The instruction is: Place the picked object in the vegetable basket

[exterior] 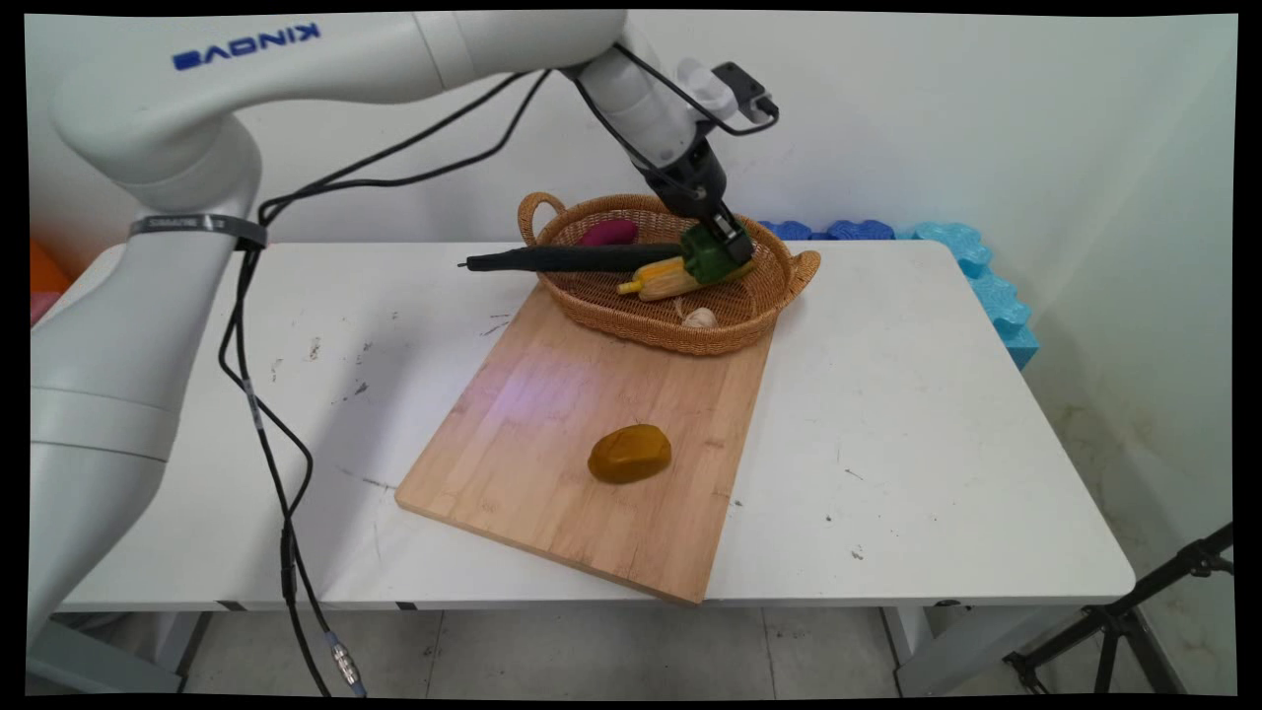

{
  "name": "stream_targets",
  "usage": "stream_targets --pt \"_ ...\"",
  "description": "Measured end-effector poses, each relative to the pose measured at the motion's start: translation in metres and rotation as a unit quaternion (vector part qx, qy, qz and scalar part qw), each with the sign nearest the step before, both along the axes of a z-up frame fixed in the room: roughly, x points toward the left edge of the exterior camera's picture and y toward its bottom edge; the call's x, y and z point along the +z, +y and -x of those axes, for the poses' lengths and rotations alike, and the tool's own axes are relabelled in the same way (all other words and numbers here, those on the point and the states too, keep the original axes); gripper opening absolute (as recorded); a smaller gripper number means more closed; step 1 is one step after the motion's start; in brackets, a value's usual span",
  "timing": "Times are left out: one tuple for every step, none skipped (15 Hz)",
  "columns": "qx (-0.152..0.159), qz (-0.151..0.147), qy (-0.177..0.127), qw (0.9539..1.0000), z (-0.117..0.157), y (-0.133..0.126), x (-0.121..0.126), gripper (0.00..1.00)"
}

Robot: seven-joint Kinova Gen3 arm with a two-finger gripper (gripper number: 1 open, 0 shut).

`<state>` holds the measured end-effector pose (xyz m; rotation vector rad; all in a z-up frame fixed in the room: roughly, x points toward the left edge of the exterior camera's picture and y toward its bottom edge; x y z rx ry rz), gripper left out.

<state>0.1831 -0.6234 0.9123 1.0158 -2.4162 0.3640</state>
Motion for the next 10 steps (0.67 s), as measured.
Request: stream_targets --pt "0.001 -0.001 -0.001 1.0000 0.003 -0.003 -0.005 0.00" --pt "0.002 -0.002 -0.001 1.0000 0.005 -0.006 -0.009 0.00" --pt "0.003 -0.002 -0.001 1.0000 0.006 -0.007 -0.013 0.00" --pt "0.004 -0.003 0.000 1.0000 0.007 -0.008 -0.015 0.00" --pt "0.005 -0.003 0.000 1.0000 0.009 -0.010 -0.018 0.00" --pt "0.006 -0.004 0.000 1.0000 0.010 -0.011 -0.020 0.00" --pt "0.007 -0.004 0.000 1.0000 0.011 -0.011 -0.022 0.00" --pt "0.007 -0.005 0.001 1.0000 0.012 -0.011 -0.024 0.00" --pt "0.007 -0.005 0.001 1.0000 0.013 -0.011 -0.025 0.00" --pt "0.007 -0.005 0.002 1.0000 0.015 -0.011 -0.026 1.00"
